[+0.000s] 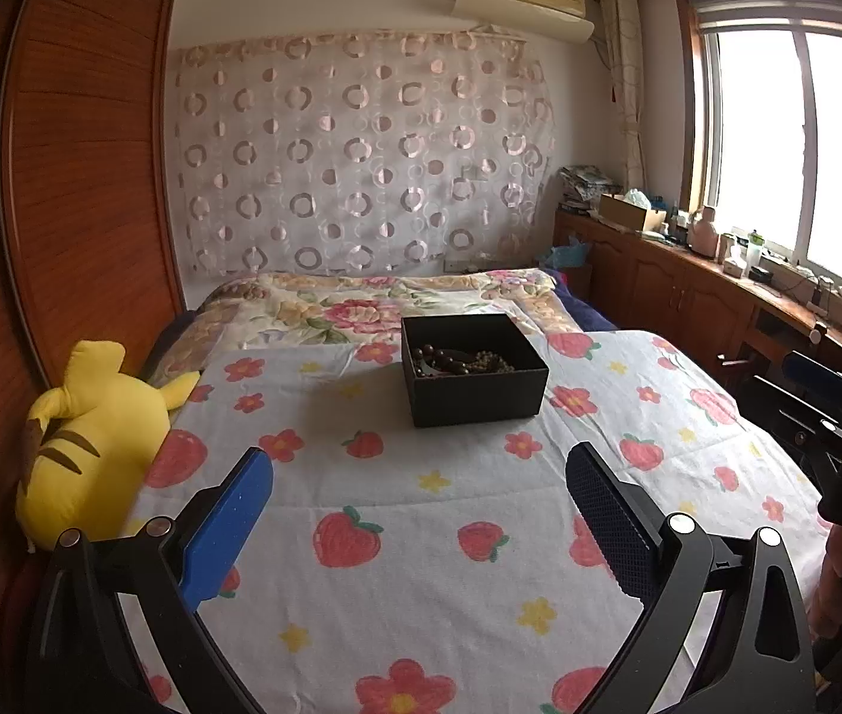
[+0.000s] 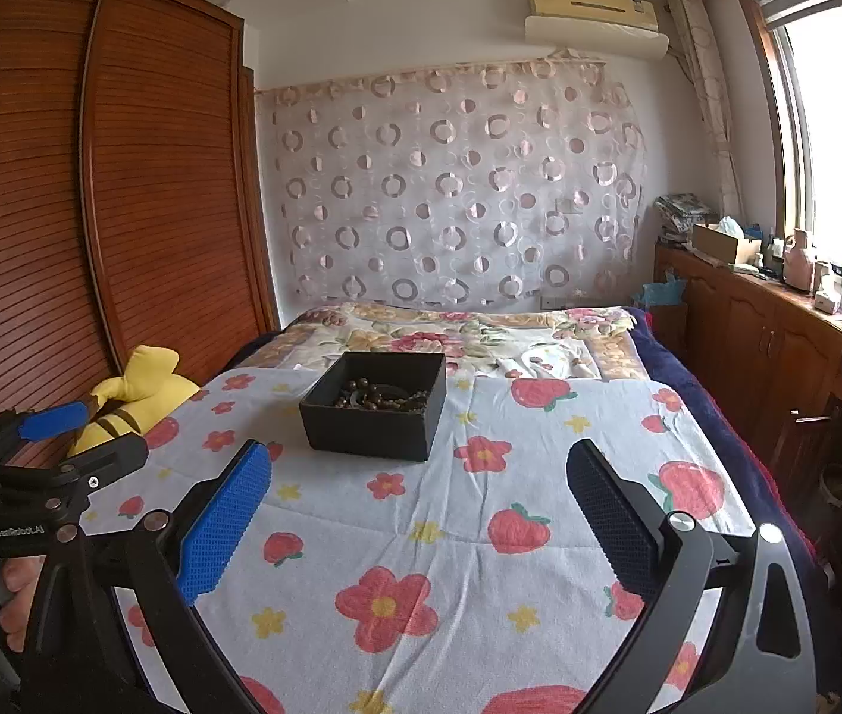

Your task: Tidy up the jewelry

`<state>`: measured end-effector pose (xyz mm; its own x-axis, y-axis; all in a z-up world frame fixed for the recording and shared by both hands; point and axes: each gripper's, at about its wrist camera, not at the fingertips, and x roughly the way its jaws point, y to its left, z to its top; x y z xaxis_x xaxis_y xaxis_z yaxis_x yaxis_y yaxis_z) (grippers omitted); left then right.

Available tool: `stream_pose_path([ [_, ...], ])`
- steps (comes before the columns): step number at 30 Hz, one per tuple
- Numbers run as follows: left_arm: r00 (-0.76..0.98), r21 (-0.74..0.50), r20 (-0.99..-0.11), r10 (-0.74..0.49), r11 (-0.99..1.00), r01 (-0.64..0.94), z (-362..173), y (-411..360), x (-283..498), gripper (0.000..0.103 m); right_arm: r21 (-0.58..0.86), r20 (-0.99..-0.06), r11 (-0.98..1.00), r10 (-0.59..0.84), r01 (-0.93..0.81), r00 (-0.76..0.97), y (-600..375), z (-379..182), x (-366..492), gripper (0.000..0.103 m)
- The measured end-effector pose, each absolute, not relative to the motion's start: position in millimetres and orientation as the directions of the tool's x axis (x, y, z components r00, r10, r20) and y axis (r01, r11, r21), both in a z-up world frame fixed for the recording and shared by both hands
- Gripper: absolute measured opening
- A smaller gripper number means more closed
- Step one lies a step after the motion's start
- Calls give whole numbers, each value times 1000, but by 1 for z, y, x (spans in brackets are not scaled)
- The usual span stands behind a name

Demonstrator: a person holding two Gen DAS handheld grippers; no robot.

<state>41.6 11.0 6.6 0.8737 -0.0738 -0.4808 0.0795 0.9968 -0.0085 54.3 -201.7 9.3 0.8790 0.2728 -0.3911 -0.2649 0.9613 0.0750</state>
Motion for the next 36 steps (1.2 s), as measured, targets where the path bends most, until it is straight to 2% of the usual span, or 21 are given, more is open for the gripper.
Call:
stream_pose_path([
  [36, 882, -8, -466, -71, 997, 76, 18, 13, 38, 95, 78, -392, 961, 274, -265, 878, -202, 8, 53, 100],
])
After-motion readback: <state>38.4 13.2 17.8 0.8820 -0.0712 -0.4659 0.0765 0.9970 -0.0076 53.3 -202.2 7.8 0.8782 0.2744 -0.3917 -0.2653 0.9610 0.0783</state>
